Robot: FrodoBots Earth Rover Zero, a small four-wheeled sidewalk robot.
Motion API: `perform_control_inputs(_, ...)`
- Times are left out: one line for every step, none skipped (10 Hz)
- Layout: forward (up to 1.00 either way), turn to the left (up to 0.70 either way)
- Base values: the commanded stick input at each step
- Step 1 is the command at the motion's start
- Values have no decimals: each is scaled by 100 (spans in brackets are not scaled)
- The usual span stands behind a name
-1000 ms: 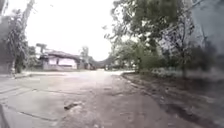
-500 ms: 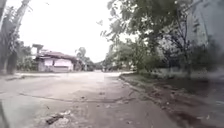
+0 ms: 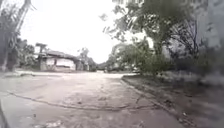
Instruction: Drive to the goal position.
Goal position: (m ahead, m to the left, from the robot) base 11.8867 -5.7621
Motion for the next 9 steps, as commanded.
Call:
perform_control_inputs(70, 0)
perform_control_inputs(70, 0)
perform_control_inputs(70, 0)
perform_control_inputs(70, 0)
perform_control_inputs(70, 0)
perform_control_inputs(70, 0)
perform_control_inputs(70, 0)
perform_control_inputs(70, 0)
perform_control_inputs(70, 0)
